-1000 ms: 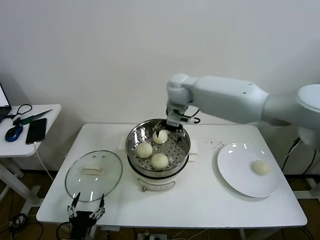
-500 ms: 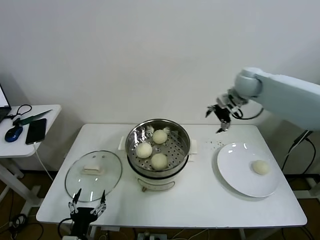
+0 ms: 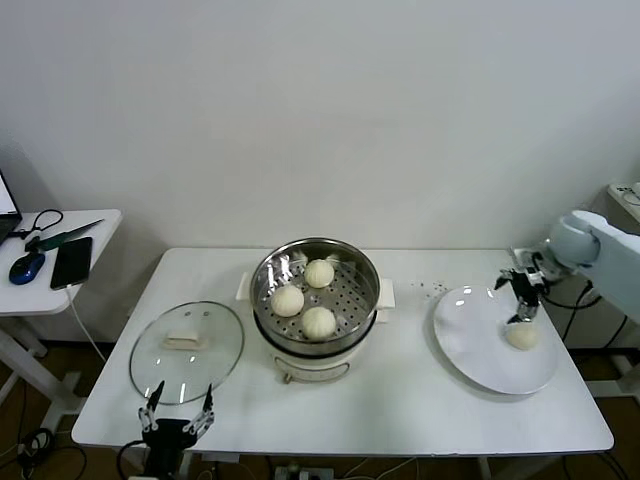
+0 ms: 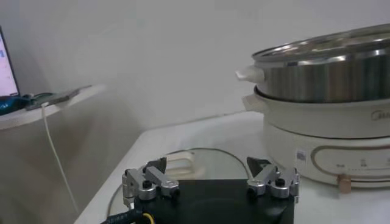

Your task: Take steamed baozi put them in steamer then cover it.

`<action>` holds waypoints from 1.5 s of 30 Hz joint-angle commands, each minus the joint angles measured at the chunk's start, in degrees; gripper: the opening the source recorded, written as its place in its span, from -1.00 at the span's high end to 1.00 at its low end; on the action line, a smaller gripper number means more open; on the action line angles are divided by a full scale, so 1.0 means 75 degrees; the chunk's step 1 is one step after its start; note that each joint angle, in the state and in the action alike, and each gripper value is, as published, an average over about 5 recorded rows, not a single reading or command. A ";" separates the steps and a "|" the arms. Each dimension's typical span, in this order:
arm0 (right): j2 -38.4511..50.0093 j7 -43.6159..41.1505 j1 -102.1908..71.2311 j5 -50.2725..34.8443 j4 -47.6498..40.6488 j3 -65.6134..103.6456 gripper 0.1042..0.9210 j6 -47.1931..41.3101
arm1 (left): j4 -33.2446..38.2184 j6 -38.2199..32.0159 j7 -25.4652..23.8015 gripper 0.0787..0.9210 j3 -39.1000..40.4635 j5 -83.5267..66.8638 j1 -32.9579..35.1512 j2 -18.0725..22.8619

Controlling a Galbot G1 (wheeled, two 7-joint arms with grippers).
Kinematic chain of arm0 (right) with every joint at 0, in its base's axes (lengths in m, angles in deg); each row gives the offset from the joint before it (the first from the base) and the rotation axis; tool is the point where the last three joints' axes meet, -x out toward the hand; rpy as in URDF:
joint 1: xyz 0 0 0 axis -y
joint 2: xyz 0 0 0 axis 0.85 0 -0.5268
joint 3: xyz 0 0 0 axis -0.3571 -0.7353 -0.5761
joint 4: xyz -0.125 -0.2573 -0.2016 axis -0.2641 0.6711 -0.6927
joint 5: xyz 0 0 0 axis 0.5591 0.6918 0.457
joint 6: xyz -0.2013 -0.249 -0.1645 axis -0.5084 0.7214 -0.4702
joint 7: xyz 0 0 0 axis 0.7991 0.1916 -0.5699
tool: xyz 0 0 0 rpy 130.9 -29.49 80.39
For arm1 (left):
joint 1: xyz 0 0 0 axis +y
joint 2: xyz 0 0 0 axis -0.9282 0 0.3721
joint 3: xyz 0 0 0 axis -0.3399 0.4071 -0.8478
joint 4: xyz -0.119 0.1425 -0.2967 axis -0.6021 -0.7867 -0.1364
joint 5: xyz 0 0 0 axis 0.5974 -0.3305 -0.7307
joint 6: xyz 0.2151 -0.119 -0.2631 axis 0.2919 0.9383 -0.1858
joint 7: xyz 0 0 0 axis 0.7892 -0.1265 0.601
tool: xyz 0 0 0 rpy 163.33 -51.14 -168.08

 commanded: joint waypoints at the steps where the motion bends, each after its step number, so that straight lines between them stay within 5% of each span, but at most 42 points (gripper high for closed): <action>1: -0.0221 -0.0131 -0.1790 0.1257 -0.1263 0.1795 -0.76 -0.0006 | -0.0006 0.0003 0.0010 -0.77 -0.0010 0.0060 0.0029 0.0048; 32: -0.1263 -0.0247 -0.1637 0.1454 -0.2366 0.1882 -0.68 0.0341 | -0.0073 0.0029 0.0138 -0.77 0.0109 0.0174 0.0053 0.0221; 45: -0.0909 -0.0278 0.0702 -0.0933 -0.1385 -0.0450 -0.53 -0.0339 | -0.0093 0.0023 0.0107 -0.77 0.0147 0.0173 0.0020 0.0173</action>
